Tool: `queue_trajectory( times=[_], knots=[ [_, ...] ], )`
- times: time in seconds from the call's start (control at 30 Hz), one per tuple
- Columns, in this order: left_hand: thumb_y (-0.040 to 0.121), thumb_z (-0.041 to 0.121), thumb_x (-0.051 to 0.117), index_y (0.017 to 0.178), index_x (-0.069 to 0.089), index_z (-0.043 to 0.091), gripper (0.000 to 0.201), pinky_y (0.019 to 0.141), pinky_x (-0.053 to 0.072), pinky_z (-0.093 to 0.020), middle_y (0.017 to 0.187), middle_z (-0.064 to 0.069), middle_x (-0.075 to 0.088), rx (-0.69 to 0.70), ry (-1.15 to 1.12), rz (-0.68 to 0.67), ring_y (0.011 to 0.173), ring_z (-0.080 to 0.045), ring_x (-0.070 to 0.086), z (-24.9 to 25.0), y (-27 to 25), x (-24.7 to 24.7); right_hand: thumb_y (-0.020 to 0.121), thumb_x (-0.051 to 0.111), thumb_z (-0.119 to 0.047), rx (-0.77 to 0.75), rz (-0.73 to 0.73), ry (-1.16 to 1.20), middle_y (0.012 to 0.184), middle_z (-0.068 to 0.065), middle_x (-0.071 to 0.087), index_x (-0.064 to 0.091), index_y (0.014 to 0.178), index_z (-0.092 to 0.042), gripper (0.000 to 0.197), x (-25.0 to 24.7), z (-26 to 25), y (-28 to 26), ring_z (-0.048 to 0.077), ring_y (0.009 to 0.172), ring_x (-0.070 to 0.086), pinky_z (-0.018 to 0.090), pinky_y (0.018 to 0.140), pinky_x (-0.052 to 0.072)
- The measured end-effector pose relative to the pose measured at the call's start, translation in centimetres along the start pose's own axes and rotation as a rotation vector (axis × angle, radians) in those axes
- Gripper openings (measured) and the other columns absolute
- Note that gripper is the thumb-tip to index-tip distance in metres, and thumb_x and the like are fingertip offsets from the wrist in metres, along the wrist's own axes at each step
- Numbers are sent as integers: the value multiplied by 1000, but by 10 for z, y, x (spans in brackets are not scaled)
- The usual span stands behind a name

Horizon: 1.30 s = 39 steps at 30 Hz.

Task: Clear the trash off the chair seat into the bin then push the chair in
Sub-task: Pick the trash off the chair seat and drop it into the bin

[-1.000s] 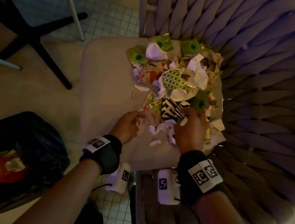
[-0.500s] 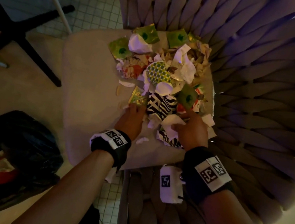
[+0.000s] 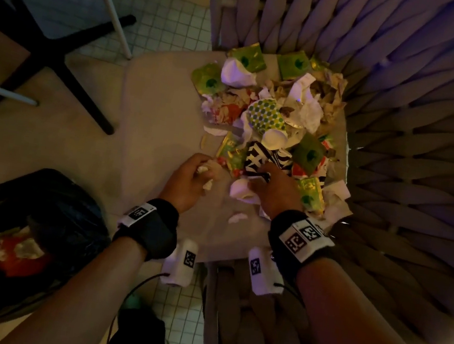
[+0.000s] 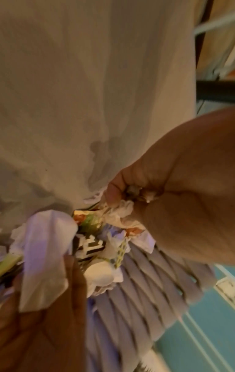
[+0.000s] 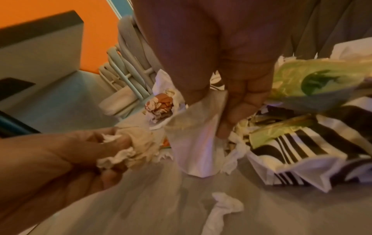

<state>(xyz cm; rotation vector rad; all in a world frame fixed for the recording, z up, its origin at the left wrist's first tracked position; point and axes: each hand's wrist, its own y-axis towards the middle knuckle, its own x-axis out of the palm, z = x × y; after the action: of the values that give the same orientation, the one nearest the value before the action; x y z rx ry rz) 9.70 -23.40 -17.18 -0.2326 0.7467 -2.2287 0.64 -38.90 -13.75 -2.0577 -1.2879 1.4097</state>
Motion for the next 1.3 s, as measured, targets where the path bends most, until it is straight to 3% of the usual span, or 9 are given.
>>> queue_trajectory(
  times=[0.13, 0.27, 0.43, 0.7, 0.87, 1.03, 1.13, 1.2, 1.3],
  knots=[
    [94, 2, 49, 105, 53, 6, 12, 50, 46, -14, 87, -10, 57, -21, -60, 3, 68, -13, 54, -2, -11, -18, 88, 56, -15, 11, 136, -35, 106, 21, 67, 65, 100, -9, 16, 4, 3, 2, 37, 101, 61, 40, 83, 51],
    [93, 2, 50, 103, 57, 6, 13, 54, 52, -14, 83, -3, 61, -51, -164, 46, 59, 5, 60, -8, -25, -32, 87, 58, -12, 33, 141, -74, 104, 22, 67, 65, 99, -6, 15, -2, 7, -4, 36, 100, 61, 38, 80, 48],
    [93, 3, 51, 104, 57, 6, 13, 57, 54, -16, 86, -3, 63, -68, -188, 47, 62, 5, 62, -20, -40, -47, 74, 76, -17, 83, 36, -150, 121, 21, 59, 37, 131, -9, 69, 9, 8, -8, 37, 112, 57, 41, 88, 47],
    [93, 3, 51, 88, 60, 19, 19, 57, 53, -18, 68, 19, 72, -49, -216, 51, 64, 2, 63, -35, -65, -72, 72, 80, -28, 159, 148, 24, 138, 18, 50, 21, 145, -6, 96, 25, -8, 3, 36, 124, 50, 43, 96, 43],
    [91, 3, 55, 100, 60, 7, 11, 57, 55, -17, 71, 10, 71, -64, -257, 104, 65, 1, 64, -40, -69, -81, 68, 78, -47, 234, 174, 13, 123, 19, 61, 51, 125, -3, 77, 30, -12, 18, 37, 114, 58, 44, 89, 49],
    [90, 4, 55, 105, 58, 5, 14, 58, 55, -18, 87, -6, 64, -78, -297, 130, 68, -4, 63, -41, -67, -88, 78, 71, -33, 256, 153, -21, 117, 22, 64, 59, 117, 2, 54, 32, -6, 24, 35, 105, 63, 29, 64, 44],
    [90, 5, 55, 108, 59, 5, 18, 63, 57, -20, 91, -5, 65, -102, -339, 129, 73, -4, 64, -41, -69, -93, 85, 63, -20, 257, 110, 84, 95, 14, 61, 59, 112, -8, 29, 30, 1, 19, 14, 67, 66, 18, 44, 47],
    [91, 5, 55, 112, 58, 3, 21, 65, 58, -21, 94, -6, 65, -113, -359, 131, 78, -7, 64, -42, -72, -98, 87, 60, -20, 249, 125, 104, 88, 11, 56, 57, 89, -18, 4, 24, 3, 11, 11, 54, 55, 21, 53, 51],
    [91, 5, 55, 114, 56, 3, 24, 65, 58, -21, 97, -7, 64, -128, -396, 157, 82, -11, 63, -48, -76, -106, 79, 67, -28, 228, 182, 114, 83, 16, 63, 56, 64, -17, 22, 17, 4, -7, 27, 64, 59, 42, 70, 54]
  ],
)
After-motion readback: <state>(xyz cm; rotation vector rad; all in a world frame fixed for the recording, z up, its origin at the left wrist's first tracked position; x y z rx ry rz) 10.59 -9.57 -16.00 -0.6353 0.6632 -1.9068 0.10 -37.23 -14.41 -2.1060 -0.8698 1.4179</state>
